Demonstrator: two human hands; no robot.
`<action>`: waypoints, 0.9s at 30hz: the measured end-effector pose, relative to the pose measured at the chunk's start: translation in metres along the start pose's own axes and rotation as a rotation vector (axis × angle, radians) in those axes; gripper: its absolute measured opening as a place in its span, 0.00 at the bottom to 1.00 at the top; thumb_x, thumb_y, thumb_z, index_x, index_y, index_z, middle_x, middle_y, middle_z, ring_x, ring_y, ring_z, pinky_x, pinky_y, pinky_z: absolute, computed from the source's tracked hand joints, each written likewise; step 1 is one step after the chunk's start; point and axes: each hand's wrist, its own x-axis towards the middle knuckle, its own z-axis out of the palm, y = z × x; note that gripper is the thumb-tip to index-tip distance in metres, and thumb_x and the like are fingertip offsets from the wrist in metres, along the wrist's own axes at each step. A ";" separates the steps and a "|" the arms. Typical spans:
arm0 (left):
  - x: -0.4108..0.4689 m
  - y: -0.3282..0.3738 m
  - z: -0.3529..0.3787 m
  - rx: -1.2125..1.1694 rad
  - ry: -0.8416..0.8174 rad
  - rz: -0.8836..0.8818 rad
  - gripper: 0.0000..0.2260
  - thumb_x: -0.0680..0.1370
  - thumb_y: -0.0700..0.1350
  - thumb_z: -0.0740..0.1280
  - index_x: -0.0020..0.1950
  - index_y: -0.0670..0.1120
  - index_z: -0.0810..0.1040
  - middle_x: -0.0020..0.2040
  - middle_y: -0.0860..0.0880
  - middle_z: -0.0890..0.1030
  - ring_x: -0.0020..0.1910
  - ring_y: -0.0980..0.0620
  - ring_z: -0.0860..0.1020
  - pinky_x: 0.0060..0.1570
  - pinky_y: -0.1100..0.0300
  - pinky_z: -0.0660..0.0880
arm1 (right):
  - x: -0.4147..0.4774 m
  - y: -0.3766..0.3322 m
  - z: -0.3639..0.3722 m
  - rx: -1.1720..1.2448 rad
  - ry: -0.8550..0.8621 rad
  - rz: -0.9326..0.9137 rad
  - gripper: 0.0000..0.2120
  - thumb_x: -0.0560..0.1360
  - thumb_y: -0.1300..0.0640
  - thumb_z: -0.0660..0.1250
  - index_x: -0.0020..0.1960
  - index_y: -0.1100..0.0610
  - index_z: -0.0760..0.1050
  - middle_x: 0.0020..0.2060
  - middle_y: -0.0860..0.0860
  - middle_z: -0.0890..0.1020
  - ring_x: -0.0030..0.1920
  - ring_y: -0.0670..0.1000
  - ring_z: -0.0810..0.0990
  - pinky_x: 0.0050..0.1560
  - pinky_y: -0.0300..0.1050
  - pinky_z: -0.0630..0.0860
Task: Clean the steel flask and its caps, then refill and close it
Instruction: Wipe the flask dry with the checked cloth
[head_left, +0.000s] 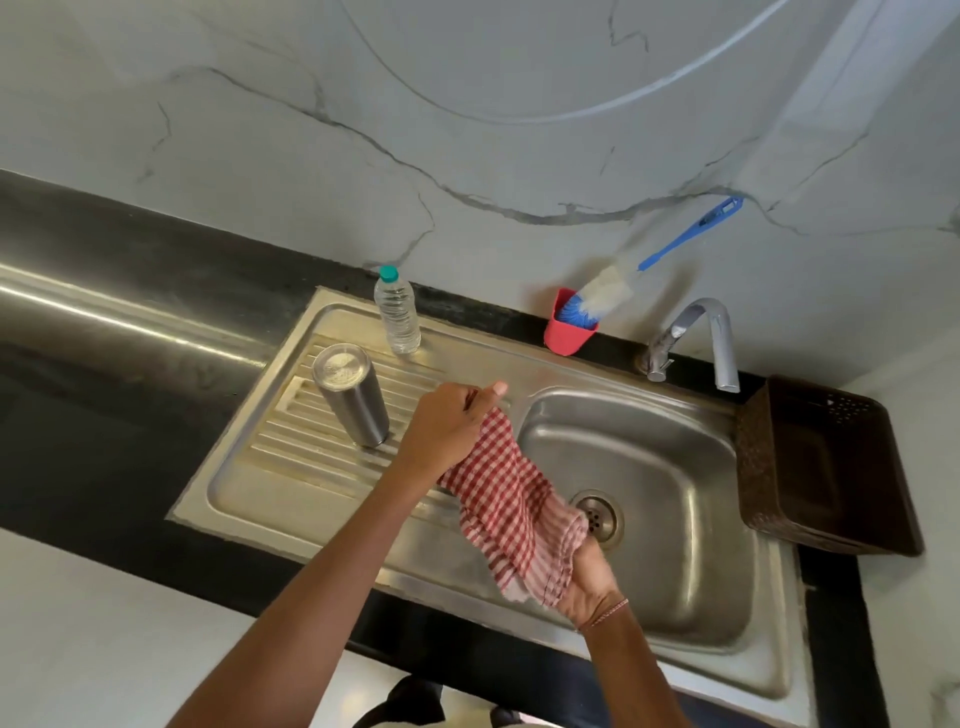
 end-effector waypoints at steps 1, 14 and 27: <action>0.000 -0.001 0.000 0.036 -0.003 0.019 0.30 0.83 0.63 0.59 0.41 0.36 0.78 0.39 0.37 0.82 0.38 0.40 0.82 0.47 0.50 0.80 | 0.002 0.005 0.001 -0.003 -0.022 0.010 0.46 0.60 0.53 0.87 0.71 0.68 0.73 0.64 0.67 0.79 0.59 0.65 0.82 0.58 0.61 0.81; -0.001 0.002 -0.083 0.616 0.208 0.336 0.18 0.81 0.56 0.68 0.68 0.51 0.78 0.66 0.49 0.81 0.65 0.48 0.79 0.69 0.48 0.71 | 0.012 0.019 0.042 0.172 -0.156 0.060 0.36 0.78 0.34 0.62 0.71 0.64 0.75 0.70 0.65 0.75 0.65 0.66 0.76 0.68 0.65 0.71; 0.020 -0.065 -0.120 0.672 0.131 -0.039 0.31 0.70 0.57 0.81 0.66 0.48 0.71 0.59 0.45 0.82 0.49 0.47 0.79 0.49 0.54 0.75 | 0.018 0.017 0.037 0.245 -0.051 -0.011 0.33 0.79 0.36 0.61 0.72 0.61 0.74 0.67 0.63 0.78 0.68 0.65 0.75 0.70 0.64 0.70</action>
